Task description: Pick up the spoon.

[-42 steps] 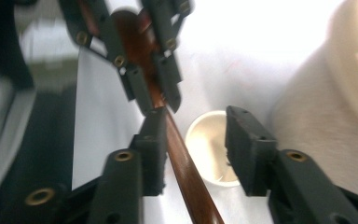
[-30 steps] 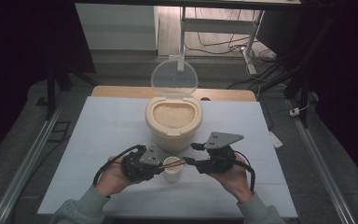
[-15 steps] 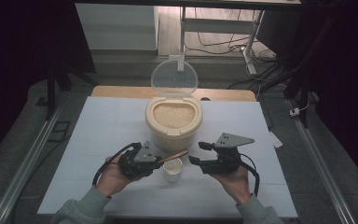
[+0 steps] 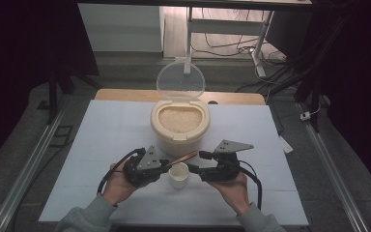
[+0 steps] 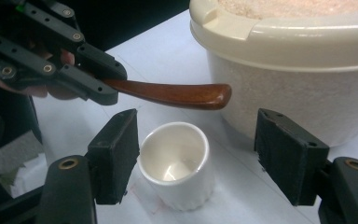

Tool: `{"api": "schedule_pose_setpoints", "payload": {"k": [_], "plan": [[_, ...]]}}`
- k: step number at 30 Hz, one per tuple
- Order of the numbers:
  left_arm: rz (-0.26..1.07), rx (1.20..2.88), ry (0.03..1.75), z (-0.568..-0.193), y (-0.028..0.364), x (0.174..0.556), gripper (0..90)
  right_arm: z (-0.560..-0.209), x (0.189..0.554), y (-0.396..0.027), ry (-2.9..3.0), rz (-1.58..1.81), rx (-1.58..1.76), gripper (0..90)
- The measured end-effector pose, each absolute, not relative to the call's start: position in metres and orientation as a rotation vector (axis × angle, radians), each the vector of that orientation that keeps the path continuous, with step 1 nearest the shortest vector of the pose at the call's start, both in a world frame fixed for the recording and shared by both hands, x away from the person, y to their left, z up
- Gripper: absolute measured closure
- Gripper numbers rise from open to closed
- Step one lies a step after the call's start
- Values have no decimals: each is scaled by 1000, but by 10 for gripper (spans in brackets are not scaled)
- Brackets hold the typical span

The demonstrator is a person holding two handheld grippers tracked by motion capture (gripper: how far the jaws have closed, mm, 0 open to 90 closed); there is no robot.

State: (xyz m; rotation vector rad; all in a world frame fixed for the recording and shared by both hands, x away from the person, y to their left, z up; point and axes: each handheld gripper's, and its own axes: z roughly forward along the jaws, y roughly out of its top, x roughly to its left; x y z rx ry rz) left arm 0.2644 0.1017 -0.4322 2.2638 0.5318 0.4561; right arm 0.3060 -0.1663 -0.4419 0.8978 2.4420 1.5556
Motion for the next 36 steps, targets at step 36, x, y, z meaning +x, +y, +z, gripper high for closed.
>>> {"api": "schedule_pose_setpoints", "payload": {"k": [36], "plan": [[491, 2249, 493, -438, 91, 258, 788, -449, 308, -162, 2350, 1742, 1090, 523]]}}
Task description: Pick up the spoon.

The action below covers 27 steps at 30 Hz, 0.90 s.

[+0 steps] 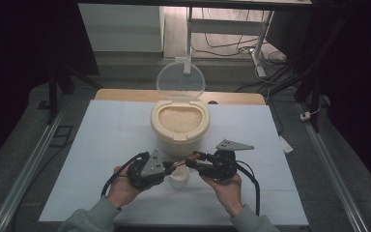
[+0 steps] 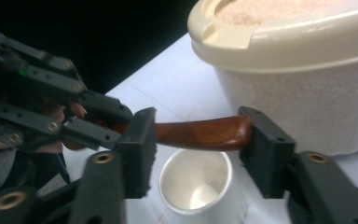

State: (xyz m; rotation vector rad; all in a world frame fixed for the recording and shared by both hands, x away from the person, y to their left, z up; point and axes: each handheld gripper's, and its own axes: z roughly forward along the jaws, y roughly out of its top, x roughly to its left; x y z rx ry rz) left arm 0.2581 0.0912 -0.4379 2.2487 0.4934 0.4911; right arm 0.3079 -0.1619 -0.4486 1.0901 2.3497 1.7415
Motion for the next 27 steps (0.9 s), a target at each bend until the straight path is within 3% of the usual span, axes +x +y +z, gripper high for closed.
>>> {"api": "schedule_pose_setpoints", "payload": {"k": [13, 23, 25, 27], "plan": [[499, 2279, 480, -441, 90, 258, 804, -441, 309, -168, 2293, 2043, 1040, 820], [496, 2254, 482, -439, 92, 257, 797, -438, 305, -165, 2258, 2106, 960, 836], [499, 2233, 496, -439, 94, 256, 756, -437, 304, -165, 2246, 2107, 940, 836], [505, 2207, 523, -439, 98, 256, 620, -435, 303, -166, 2231, 2105, 927, 837]]}}
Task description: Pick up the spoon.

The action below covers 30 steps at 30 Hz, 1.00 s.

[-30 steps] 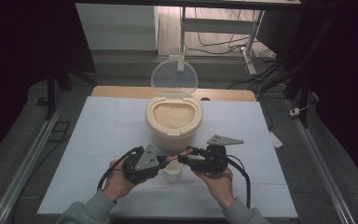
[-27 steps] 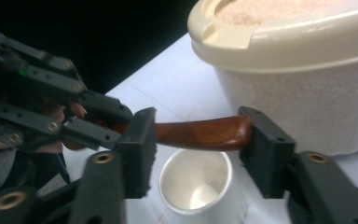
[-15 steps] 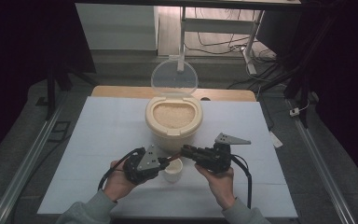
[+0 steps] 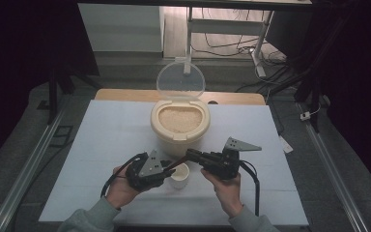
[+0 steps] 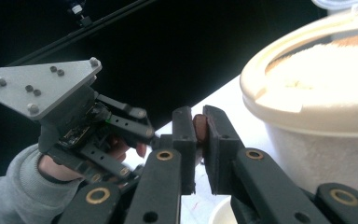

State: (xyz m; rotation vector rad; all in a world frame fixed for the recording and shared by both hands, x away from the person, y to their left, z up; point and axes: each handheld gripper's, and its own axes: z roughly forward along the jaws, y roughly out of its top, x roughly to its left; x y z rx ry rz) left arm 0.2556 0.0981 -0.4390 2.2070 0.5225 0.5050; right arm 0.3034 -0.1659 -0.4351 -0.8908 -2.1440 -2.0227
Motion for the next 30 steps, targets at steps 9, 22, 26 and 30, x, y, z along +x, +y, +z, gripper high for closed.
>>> {"api": "schedule_pose_setpoints", "payload": {"k": [9, 22, 26, 30], "plan": [[455, 2065, 708, -448, 142, 253, 335, -426, 306, -181, -2111, -2104, -890, 837], [434, 2042, 939, -489, 204, 245, 276, -404, 306, -211, -2090, -2232, -893, 837], [449, 2042, 983, -494, 215, 245, 272, -397, 306, -220, -2083, -2272, -895, 837], [431, 2022, 1019, -497, 224, 244, 262, -393, 305, -226, -2082, -2296, -905, 837]]}}
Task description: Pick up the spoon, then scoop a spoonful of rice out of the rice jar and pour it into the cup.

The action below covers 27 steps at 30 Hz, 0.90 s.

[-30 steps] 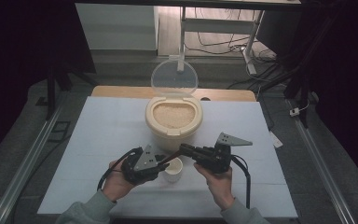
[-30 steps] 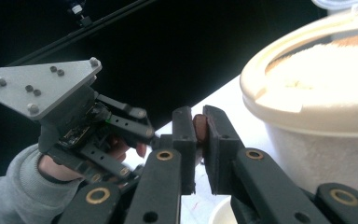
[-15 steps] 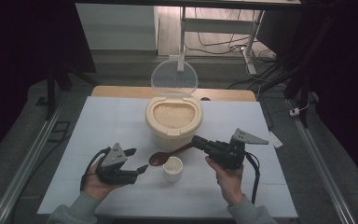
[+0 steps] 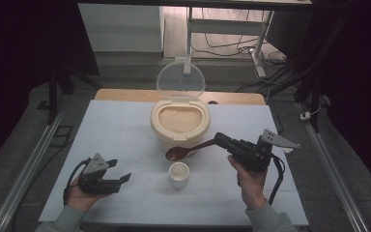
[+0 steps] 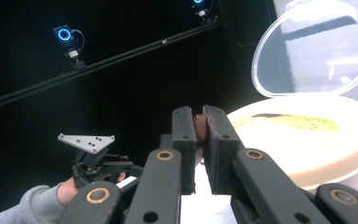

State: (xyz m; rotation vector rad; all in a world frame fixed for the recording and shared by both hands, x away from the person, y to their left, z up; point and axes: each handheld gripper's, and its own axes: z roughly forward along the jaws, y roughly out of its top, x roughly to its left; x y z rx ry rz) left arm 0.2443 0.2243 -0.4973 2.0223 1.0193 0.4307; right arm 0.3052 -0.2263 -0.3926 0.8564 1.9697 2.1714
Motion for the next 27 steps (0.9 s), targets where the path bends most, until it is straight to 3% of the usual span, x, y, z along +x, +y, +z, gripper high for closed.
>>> {"api": "schedule_pose_setpoints", "payload": {"k": [17, 27], "plan": [[383, 2033, 1056, -506, 234, 241, 216, -375, 306, -240, 1882, 2196, 829, 837], [382, 2039, 1049, -506, 232, 243, 213, -357, 330, -247, 1804, 2132, 884, 837]]}}
